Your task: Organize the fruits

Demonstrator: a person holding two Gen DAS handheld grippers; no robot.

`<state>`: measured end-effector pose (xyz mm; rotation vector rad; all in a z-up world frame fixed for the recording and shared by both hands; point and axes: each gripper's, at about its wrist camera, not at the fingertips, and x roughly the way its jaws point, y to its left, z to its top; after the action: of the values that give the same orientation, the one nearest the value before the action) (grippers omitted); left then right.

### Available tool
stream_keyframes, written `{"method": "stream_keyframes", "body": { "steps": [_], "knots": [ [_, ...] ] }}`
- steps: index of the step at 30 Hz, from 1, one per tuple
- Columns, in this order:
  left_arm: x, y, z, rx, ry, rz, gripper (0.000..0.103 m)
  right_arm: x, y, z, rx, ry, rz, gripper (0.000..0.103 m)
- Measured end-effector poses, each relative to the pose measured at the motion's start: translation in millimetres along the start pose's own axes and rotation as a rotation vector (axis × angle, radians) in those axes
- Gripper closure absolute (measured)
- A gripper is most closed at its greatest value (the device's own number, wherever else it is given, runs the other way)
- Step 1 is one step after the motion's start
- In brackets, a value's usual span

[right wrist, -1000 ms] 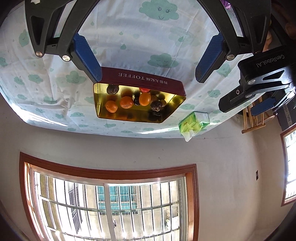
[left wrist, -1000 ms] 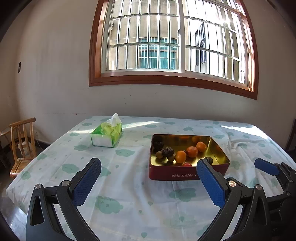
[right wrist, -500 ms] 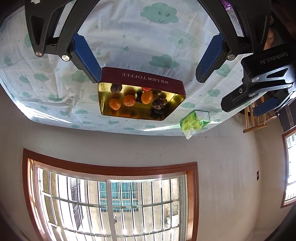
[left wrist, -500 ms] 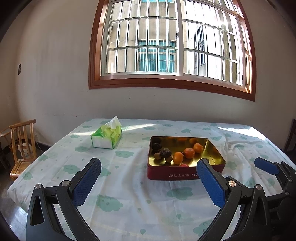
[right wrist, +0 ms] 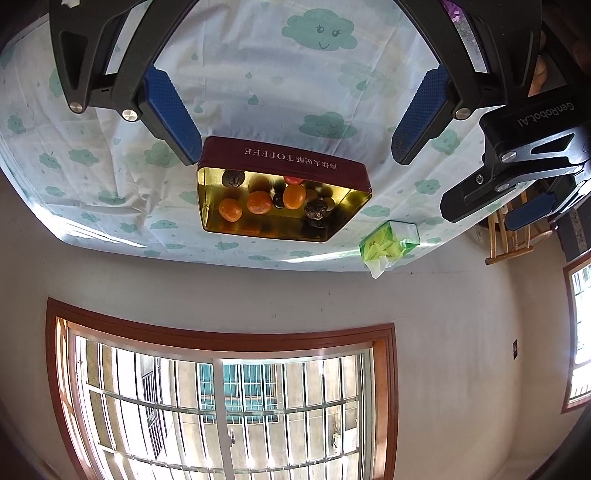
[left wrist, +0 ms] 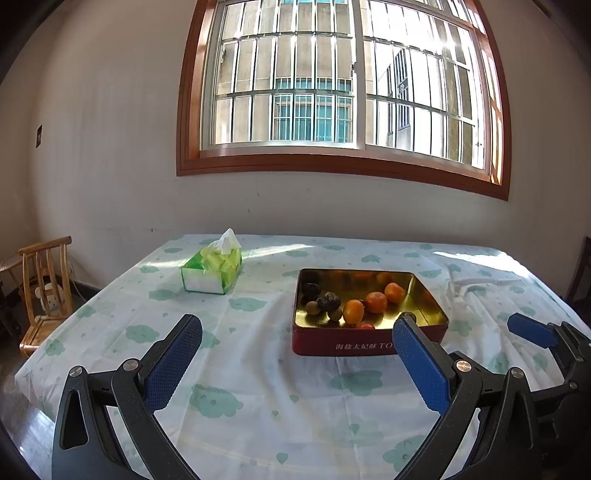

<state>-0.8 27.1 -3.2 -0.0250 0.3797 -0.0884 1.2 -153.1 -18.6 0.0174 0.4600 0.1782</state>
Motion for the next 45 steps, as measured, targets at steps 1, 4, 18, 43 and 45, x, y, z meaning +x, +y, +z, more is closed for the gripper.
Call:
{"method": "stream_keyframes", "body": {
  "steps": [1,4,18,43,45],
  "knots": [
    [0.4,-0.2,-0.6,0.001,0.000,0.001,0.001,0.4,0.0,0.0,0.000,0.002,-0.001,0.001],
    [0.3,-1.0,-1.4,0.003,0.001,0.004,0.001,1.1,0.1,-0.6,0.000,0.006,-0.002,0.001],
    [1.2,-1.5,-3.0,0.000,-0.001,0.009,0.001,0.7,0.8,-0.6,-0.002,0.007,-0.003,0.001],
    [40.9,-4.8,-0.4,0.020,0.082,0.038,0.001,62.2,-91.6,-19.9,0.033,0.218,-0.096,0.001],
    [49.8,-5.9,2.7,0.032,0.086,0.060,0.001,81.0,-117.8,-23.1,0.034,0.281,-0.124,0.001]
  ]
}}
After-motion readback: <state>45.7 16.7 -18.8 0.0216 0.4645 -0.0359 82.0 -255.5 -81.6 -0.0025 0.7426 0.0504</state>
